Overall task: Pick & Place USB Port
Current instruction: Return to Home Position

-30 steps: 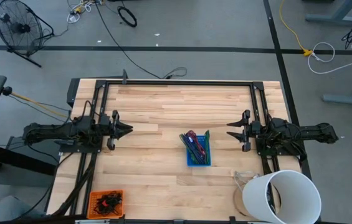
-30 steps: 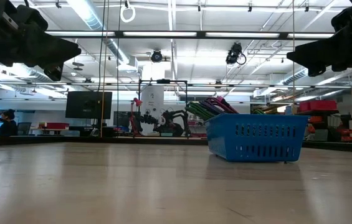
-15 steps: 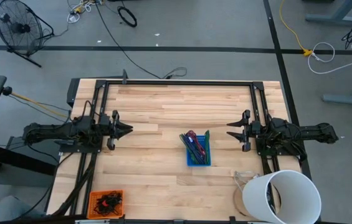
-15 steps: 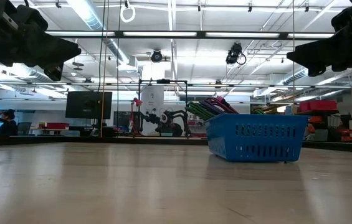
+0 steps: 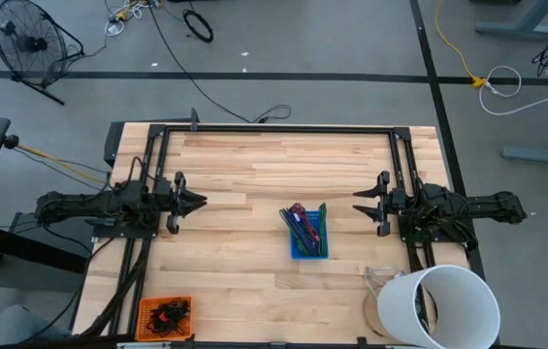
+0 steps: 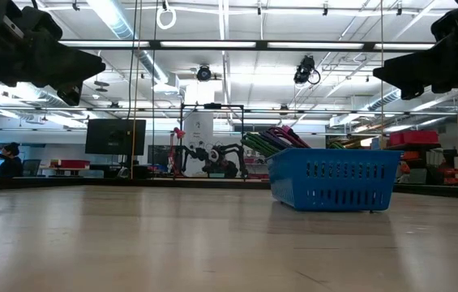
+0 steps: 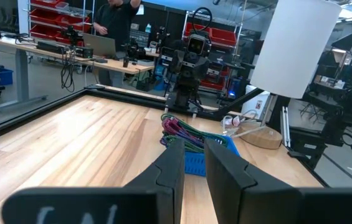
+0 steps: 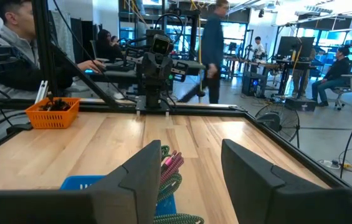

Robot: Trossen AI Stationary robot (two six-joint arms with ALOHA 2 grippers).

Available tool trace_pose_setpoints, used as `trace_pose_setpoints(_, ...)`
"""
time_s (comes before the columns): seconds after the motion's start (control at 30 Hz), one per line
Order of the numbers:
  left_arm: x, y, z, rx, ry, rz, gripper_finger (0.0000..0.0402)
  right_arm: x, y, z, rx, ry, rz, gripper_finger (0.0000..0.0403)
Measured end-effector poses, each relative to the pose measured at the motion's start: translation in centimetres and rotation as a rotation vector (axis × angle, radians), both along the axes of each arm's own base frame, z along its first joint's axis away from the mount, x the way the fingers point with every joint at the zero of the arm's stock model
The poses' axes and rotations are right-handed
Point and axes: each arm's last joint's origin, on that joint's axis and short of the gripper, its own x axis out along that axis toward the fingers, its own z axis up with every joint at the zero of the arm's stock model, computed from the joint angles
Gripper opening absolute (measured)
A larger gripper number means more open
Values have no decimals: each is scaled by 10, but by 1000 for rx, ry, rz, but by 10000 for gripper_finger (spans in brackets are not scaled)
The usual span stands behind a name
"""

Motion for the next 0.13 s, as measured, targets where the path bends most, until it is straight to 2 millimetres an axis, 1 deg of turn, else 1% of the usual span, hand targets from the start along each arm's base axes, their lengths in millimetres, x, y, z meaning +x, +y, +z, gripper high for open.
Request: trace_pose_setpoints(0.13, 0, 0, 0, 0, 0, 0, 67, 0, 0, 0, 0, 0, 0, 169)
